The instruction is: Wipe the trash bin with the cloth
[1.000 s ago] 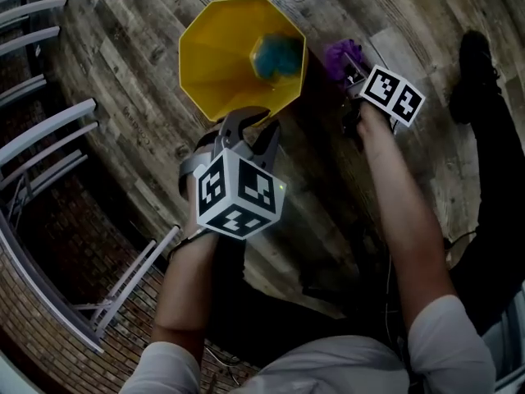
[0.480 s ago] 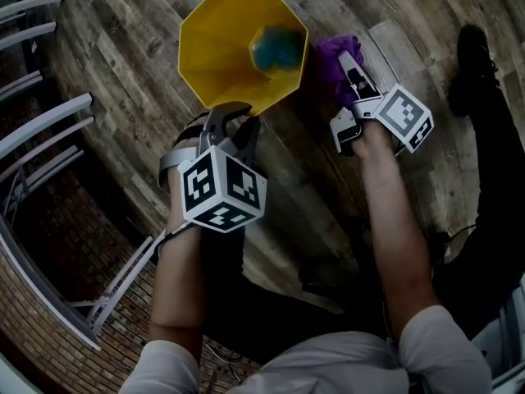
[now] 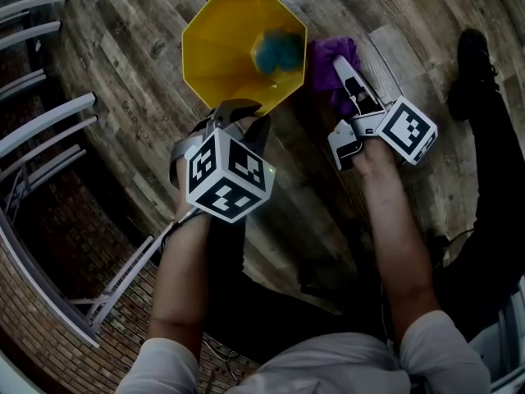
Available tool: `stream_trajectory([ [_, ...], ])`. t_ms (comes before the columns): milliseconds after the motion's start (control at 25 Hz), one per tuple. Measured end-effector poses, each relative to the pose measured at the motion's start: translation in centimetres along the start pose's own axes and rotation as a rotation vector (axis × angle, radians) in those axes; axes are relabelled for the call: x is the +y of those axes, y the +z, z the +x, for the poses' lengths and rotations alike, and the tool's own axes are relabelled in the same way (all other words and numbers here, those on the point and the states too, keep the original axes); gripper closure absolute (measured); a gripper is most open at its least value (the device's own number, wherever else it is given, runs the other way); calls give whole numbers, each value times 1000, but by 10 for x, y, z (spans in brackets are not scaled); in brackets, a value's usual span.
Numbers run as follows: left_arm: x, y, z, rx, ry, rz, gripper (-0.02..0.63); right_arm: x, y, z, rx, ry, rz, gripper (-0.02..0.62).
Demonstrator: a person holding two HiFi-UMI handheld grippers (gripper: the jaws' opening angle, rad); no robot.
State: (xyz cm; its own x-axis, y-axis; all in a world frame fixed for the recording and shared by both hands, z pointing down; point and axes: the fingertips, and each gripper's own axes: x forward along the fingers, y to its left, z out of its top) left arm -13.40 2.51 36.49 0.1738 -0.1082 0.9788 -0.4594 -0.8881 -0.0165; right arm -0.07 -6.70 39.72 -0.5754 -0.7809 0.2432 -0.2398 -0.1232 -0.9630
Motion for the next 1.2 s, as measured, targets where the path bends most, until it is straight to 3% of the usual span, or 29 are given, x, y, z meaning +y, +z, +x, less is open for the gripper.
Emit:
stream_trajectory([
  [240, -9, 24, 5, -30, -50, -108, 560, 17, 17, -4, -31, 45, 15, 480],
  [360, -8, 30, 5, -44, -53, -117, 571, 38, 27, 0, -37, 115, -10, 480],
  [520, -8, 31, 1, -52, -48, -110, 577, 58, 17, 17, 44, 189, -106, 480],
  [760, -9, 34, 2, -73, -53, -82, 578, 26, 7, 38, 109, 88, -149, 480],
  [1200, -6, 36, 4, -110, -70, -104, 578, -48, -12, 65, 196, -79, -225, 480],
])
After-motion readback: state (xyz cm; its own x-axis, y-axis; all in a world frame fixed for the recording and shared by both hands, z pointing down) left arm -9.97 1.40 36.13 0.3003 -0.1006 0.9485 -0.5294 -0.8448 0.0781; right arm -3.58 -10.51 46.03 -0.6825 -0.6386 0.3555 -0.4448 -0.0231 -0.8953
